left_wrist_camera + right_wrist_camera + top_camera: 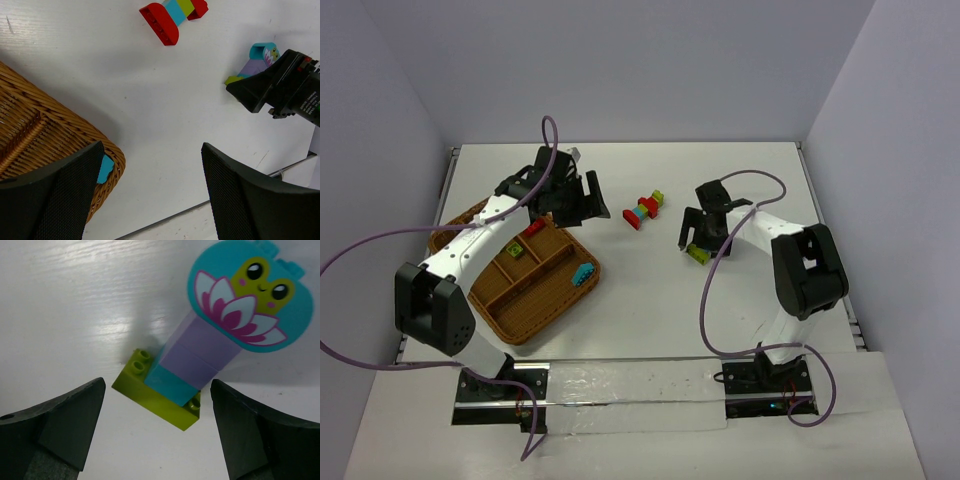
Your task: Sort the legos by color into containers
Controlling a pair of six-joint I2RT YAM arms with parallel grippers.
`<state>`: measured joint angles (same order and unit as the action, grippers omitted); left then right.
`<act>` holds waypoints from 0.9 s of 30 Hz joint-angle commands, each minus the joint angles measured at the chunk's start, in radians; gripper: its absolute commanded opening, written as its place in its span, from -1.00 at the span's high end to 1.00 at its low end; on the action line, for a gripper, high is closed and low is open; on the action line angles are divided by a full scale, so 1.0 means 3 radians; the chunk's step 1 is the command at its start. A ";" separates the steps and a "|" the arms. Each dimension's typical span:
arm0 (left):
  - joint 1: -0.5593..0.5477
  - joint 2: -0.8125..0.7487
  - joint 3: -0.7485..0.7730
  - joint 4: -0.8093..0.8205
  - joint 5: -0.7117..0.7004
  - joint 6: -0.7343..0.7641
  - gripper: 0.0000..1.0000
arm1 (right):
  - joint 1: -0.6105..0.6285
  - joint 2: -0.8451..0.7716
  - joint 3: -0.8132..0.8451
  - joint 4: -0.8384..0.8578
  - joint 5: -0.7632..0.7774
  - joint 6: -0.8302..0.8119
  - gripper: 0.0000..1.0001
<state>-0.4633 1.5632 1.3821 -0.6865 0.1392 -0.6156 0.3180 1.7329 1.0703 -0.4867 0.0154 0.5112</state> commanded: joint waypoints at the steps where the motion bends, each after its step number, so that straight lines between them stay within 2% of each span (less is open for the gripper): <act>1: -0.0015 -0.0157 -0.0021 -0.0021 -0.0017 0.0082 -0.72 | 0.0000 0.0008 0.0206 -0.0119 0.0404 0.0202 -0.86; 6: -0.0015 -0.0201 -0.0051 -0.0008 0.0003 0.0094 -0.72 | -0.0050 -0.0062 0.0352 -0.0129 0.0369 0.0311 -0.92; 12: -0.0015 -0.0184 -0.0005 -0.0013 0.0002 0.0114 -0.72 | -0.0144 0.0135 0.0564 -0.0264 0.0391 0.0418 -0.93; 17: -0.0015 -0.0164 -0.0046 0.0003 -0.0034 0.0129 -0.72 | -0.0199 0.0215 0.0487 -0.0213 0.0473 0.0561 -0.74; 22: -0.0015 -0.0155 -0.0056 0.0015 -0.0037 0.0125 -0.72 | -0.0232 0.0231 0.0440 -0.0148 0.0490 0.0605 -0.40; 25: -0.0015 -0.0159 -0.0047 0.0016 -0.0060 0.0132 -0.72 | -0.0237 0.0257 0.0462 -0.0172 0.0482 0.0632 -0.35; 27: -0.0015 -0.0150 -0.0023 -0.0013 -0.0073 0.0139 -0.72 | -0.0237 0.0213 0.0440 -0.0185 0.0512 0.0678 -0.46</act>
<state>-0.4633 1.5406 1.3655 -0.6925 0.1325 -0.5900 0.2543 1.7778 1.2098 -0.5271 0.1392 0.6774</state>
